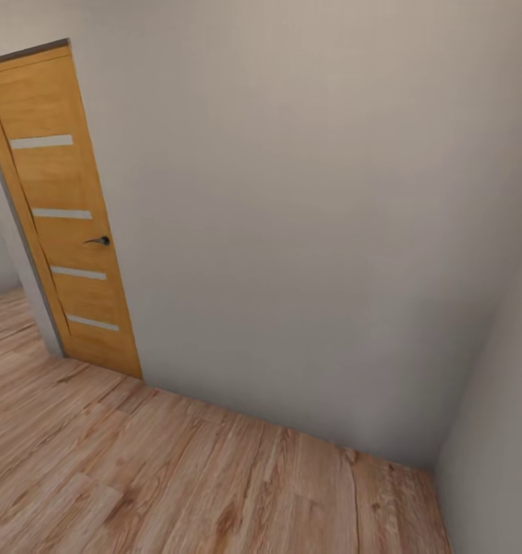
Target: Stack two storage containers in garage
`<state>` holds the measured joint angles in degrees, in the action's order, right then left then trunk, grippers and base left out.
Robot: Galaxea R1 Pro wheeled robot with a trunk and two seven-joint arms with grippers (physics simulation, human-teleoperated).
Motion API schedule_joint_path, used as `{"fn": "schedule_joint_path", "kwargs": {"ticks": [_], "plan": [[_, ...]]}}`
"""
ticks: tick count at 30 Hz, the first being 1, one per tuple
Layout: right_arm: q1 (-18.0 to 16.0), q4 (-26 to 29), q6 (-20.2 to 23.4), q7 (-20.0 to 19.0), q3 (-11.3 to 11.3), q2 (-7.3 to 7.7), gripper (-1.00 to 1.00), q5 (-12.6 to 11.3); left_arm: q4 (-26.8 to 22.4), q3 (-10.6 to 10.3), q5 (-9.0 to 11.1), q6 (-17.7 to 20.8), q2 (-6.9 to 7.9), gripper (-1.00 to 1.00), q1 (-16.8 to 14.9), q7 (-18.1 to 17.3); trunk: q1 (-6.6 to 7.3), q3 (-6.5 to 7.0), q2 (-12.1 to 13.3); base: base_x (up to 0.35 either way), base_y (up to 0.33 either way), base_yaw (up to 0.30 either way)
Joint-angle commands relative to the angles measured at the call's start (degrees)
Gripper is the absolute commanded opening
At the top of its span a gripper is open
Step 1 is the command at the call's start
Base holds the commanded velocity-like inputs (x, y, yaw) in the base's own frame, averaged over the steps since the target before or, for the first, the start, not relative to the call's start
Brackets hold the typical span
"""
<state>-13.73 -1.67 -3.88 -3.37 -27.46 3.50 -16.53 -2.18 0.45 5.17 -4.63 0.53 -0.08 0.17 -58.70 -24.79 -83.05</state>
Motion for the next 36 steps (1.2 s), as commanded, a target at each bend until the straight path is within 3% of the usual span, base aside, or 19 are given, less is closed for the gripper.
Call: {"fn": "schedule_joint_path", "kwargs": {"ticks": [1,9,29,36], "plan": [[-0.1,-0.2,-0.3,-0.3,-0.4,-0.03,1.00,-0.6,0.0,0.0,0.5,-0.1,-0.01,1.00,0.0,0.0,-0.03,-0.05,0.0,0.321,0.000,0.000],[-0.1,-0.2,-0.2,-0.3,-0.5,-0.07,1.00,-0.6,0.0,0.0,0.5,-0.1,0.07,1.00,0.0,0.0,-0.03,-0.05,0.0,0.302,0.000,0.017],[-0.1,-0.2,-0.3,-0.3,-0.5,-0.07,1.00,-0.6,0.0,0.0,0.5,-0.1,0.00,1.00,0.0,0.0,-0.03,-0.05,0.0,0.011,0.000,0.261],[-0.1,-0.2,-0.3,-0.3,-0.4,0.01,1.00,-0.6,0.0,0.0,0.5,-0.1,-0.01,1.00,0.0,0.0,-0.03,-0.05,0.0,0.131,0.000,0.058]]}}
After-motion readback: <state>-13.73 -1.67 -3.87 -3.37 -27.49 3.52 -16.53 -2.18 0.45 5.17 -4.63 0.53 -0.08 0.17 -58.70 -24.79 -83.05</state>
